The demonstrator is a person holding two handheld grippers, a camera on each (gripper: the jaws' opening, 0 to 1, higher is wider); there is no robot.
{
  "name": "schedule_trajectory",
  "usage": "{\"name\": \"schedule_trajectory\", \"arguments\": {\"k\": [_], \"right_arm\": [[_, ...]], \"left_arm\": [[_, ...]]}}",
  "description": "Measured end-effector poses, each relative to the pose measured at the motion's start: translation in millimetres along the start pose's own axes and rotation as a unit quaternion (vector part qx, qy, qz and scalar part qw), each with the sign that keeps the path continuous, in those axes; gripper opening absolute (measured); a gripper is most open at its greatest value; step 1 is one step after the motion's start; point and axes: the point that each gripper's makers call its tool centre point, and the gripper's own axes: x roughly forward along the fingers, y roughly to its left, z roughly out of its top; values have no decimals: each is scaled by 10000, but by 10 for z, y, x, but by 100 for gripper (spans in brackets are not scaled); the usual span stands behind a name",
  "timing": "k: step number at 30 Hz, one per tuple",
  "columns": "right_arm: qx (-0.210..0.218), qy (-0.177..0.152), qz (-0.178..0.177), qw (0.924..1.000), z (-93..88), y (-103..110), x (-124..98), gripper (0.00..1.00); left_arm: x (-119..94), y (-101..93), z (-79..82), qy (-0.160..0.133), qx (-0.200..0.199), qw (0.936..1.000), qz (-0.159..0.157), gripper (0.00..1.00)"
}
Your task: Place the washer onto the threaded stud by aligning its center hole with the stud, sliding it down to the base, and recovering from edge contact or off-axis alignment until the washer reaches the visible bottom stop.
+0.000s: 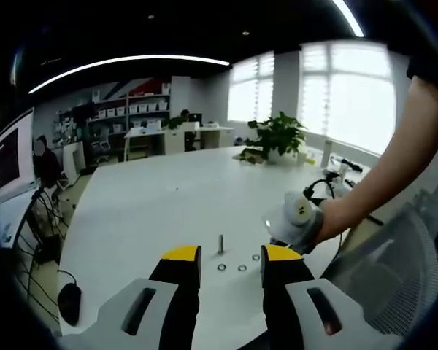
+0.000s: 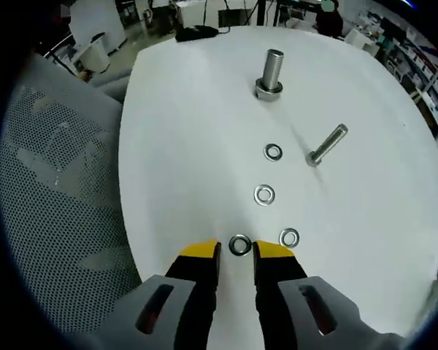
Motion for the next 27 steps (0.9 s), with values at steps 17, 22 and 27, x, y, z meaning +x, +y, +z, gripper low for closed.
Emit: {"name": "schedule_trajectory", "arguments": {"k": [17, 22, 27], "right_arm": [[-164, 310, 94, 9993, -8, 10, 9, 14], [-217, 379, 106, 9990, -15, 21, 1, 14], [-180, 338, 60, 9992, -17, 22, 5, 14]], "left_arm": [[-8, 16, -9, 4, -70, 10000, 9, 29], [-6, 18, -8, 0, -79, 10000, 2, 29], [-6, 14, -9, 9, -64, 10000, 0, 29]]}}
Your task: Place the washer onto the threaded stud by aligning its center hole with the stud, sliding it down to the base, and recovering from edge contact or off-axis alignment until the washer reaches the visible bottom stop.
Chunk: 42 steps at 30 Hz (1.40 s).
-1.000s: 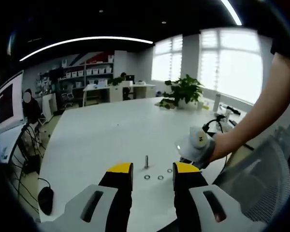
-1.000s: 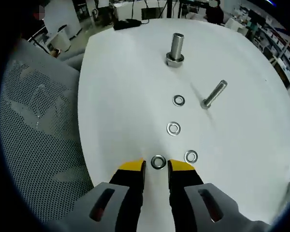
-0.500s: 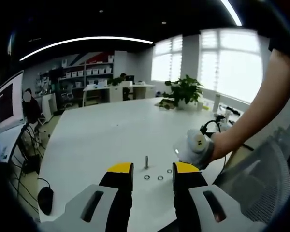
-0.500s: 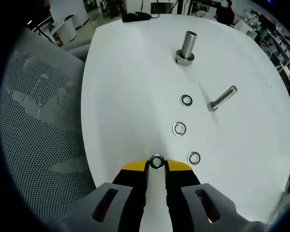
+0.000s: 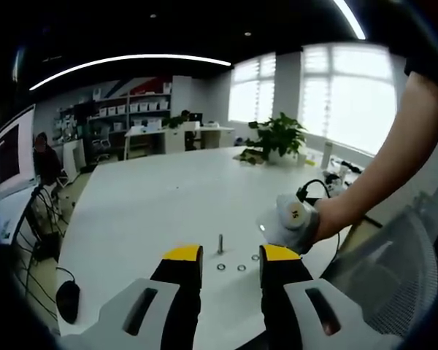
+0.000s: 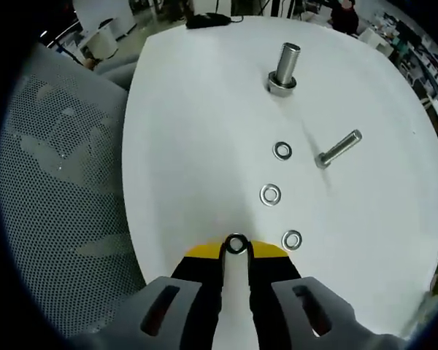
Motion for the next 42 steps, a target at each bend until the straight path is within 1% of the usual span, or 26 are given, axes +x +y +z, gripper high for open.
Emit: {"name": "schedule_trajectory", "arguments": {"k": [4, 9, 14, 17, 20, 23, 24, 27, 32, 35, 38, 42], "right_arm": [[187, -27, 10, 9998, 1, -20, 6, 13], [276, -89, -26, 9996, 1, -11, 1, 13], [359, 24, -40, 9993, -7, 1, -3, 13], [433, -53, -60, 9990, 35, 5, -59, 13], [401, -119, -100, 9991, 82, -21, -116, 13], [461, -150, -154, 9987, 118, -83, -161, 13], [414, -111, -233, 9988, 126, -133, -193, 13], [447, -185, -270, 9985, 186, -188, -259, 13], [415, -326, -444, 9976, 314, -355, -393, 13], [408, -385, -538, 9970, 397, -494, -480, 13], [440, -461, -622, 9960, 476, -618, -547, 13], [452, -527, -698, 9951, 585, -726, -592, 13]], "left_arm": [[0, 0, -8, 14, -13, 10000, -5, 29], [11, -6, -4, 16, -4, 10000, -21, 29], [1, 6, -1, -1, -18, 10000, -2, 29], [1, 5, 4, -9, -25, 10000, -7, 29], [-1, 5, 2, -7, -13, 10000, -3, 29], [-5, 5, 10, -33, -11, 10000, 2, 29], [-6, 6, 12, -40, -16, 10000, 1, 29], [-5, 6, 15, -47, -20, 10000, -7, 29], [-6, -6, 18, -53, -3, 10000, -31, 29], [-8, -15, 26, -73, -19, 10000, -51, 29], [-20, -25, 55, -153, -39, 9999, -70, 29], [-19, -25, 48, -131, -36, 9999, -69, 29]]}}
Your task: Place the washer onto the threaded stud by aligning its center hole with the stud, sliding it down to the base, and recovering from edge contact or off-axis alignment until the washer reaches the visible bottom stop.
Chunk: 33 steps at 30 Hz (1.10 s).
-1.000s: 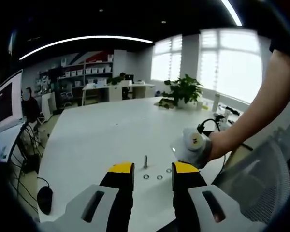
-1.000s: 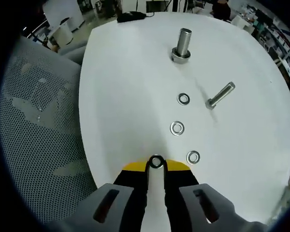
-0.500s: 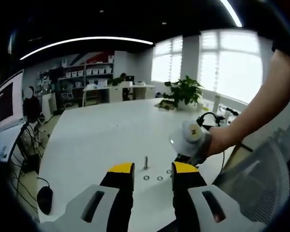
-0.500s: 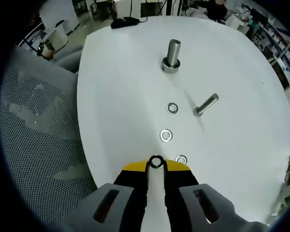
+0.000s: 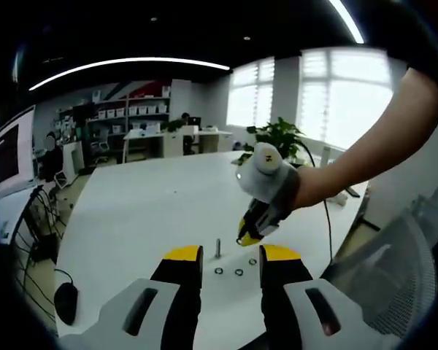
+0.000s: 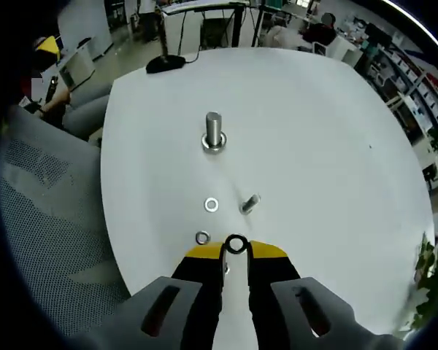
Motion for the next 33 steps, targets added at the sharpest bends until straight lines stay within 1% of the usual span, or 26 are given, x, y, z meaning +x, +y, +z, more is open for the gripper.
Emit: {"name": "schedule_trajectory", "arguments": {"k": [3, 6, 10, 13, 20, 29, 33], "right_arm": [[25, -31, -6, 10000, 84, -39, 21, 13], [-158, -9, -1, 9999, 157, -52, 53, 13], [-186, 12, 3, 9998, 235, -103, 81, 13], [-139, 92, 16, 9999, 256, -167, 117, 13], [-188, 167, 110, 9996, 287, -199, 161, 13], [-238, 222, 265, 9991, 320, -133, 230, 13], [-300, 320, 289, 9986, 294, -122, 293, 13]], "left_arm": [[-1, 1, 5, -13, 2, 10000, 0, 29], [-1, 1, 5, -16, 6, 10000, -1, 29], [3, 5, 0, -9, -7, 10000, -4, 29], [4, 6, -3, -2, -7, 10000, -6, 29], [7, 9, -14, 30, 0, 10000, 3, 29], [12, 13, -27, 58, -21, 10000, -8, 29], [8, 19, -37, 76, -11, 10000, 12, 29]]}}
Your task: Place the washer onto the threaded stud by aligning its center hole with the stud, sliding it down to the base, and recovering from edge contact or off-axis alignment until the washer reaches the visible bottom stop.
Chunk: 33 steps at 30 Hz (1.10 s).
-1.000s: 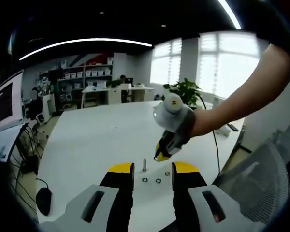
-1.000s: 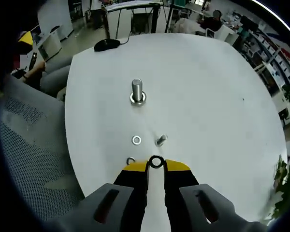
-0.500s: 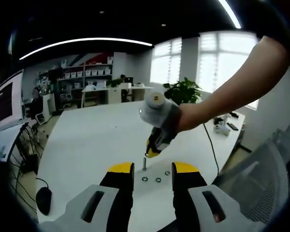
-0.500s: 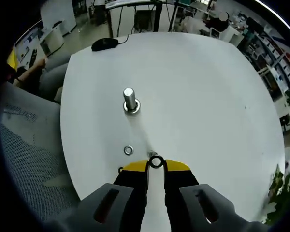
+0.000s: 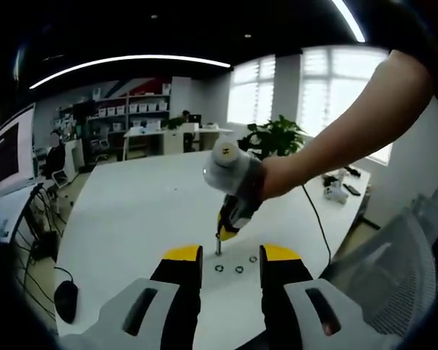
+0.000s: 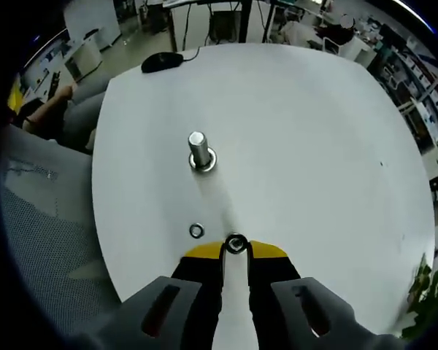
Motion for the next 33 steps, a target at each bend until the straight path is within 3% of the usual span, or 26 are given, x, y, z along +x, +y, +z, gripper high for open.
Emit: {"name": "schedule_trajectory", "arguments": {"k": [13, 23, 33], "right_arm": [[-99, 181, 35, 9998, -45, -19, 161, 14], [-69, 357, 161, 9992, -189, 44, 450, 14], [2, 394, 140, 9991, -240, 12, 512, 15]], "left_arm": [[3, 4, -15, 34, -38, 10000, -14, 29], [15, -9, -55, 124, -19, 9999, -33, 28], [24, -20, -77, 183, -17, 9998, -42, 27]]}}
